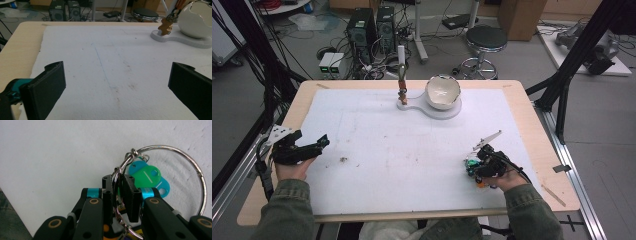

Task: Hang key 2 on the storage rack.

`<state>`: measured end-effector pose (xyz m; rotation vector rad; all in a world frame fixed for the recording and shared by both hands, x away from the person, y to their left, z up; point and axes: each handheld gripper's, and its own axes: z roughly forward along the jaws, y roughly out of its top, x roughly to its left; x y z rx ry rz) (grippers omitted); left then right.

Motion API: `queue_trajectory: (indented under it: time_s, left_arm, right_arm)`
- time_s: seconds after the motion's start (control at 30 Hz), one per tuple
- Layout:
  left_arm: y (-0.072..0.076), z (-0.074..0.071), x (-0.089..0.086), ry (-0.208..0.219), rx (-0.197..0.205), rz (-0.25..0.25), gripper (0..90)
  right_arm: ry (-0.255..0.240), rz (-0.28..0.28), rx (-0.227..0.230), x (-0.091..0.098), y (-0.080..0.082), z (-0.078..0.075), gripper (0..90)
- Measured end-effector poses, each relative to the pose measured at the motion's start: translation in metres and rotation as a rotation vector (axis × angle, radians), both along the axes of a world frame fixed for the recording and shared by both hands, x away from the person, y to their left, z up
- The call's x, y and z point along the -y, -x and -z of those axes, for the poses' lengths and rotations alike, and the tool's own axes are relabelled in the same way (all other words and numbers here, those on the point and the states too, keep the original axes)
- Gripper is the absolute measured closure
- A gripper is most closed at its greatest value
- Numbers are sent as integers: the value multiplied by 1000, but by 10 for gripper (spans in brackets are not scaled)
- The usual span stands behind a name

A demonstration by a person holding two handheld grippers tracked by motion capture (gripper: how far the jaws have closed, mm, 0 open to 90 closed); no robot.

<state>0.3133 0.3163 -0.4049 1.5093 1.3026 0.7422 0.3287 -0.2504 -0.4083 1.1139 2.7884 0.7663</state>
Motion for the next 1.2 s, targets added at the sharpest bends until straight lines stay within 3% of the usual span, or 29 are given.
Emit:
queue_trajectory:
  time_s: [0.27, 1.2]
  left_arm:
    - [0, 0, 0, 1, 0, 1, 17]
    - [0, 0, 1, 3, -3, 5, 17]
  right_arm:
    - [-91, 38, -2, 10, -2, -7, 801]
    - [-271, 86, 37, 27, -3, -41, 807]
